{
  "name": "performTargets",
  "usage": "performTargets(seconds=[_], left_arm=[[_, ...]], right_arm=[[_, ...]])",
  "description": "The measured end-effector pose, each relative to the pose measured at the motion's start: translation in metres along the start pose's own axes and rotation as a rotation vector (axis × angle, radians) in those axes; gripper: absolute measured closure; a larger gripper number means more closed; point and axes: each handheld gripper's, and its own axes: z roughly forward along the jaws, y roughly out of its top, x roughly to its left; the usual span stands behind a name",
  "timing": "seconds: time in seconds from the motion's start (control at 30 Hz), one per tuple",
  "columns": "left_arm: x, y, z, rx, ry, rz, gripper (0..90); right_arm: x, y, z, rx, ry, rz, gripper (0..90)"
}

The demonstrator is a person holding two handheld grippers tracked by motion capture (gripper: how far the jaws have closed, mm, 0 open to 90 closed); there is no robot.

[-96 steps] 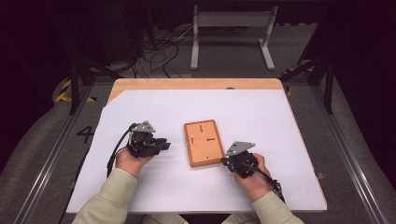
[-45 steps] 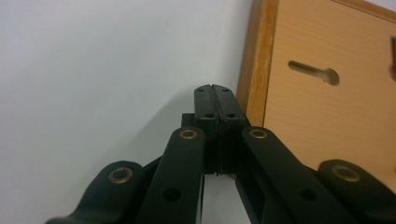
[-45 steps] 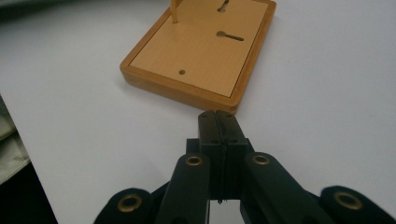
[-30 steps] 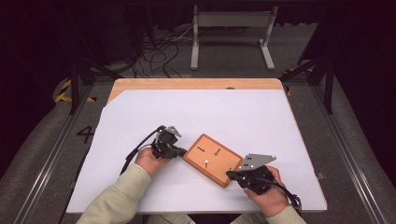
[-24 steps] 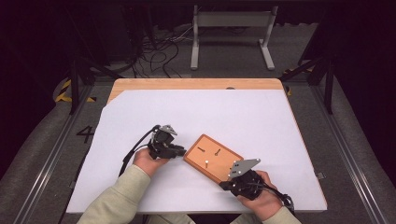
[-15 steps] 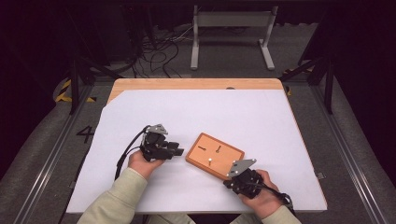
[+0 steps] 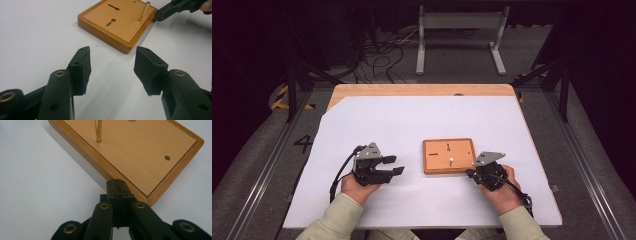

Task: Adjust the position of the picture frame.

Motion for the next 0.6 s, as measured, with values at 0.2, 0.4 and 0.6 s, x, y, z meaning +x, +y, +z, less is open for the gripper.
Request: performTargets(seconds=[0.2, 0.4, 0.6], left_arm=[[0.000, -0.005, -0.017, -0.090, 0.067, -0.009, 41.2], [-0.002, -0.008, -0.030, -0.173, 0.114, -0.016, 37.6], [-0.006, -0.008, -0.034, -0.215, 0.161, -0.002, 34.7]], right_arm=[[-0.004, 0.004, -0.021, -0.121, 0.041, 0.002, 88.7], [-0.019, 0.001, -0.048, -0.295, -0.004, 0.058, 72.4], [-0.036, -0.008, -0.061, -0.392, -0.002, 0.151, 66.7]])
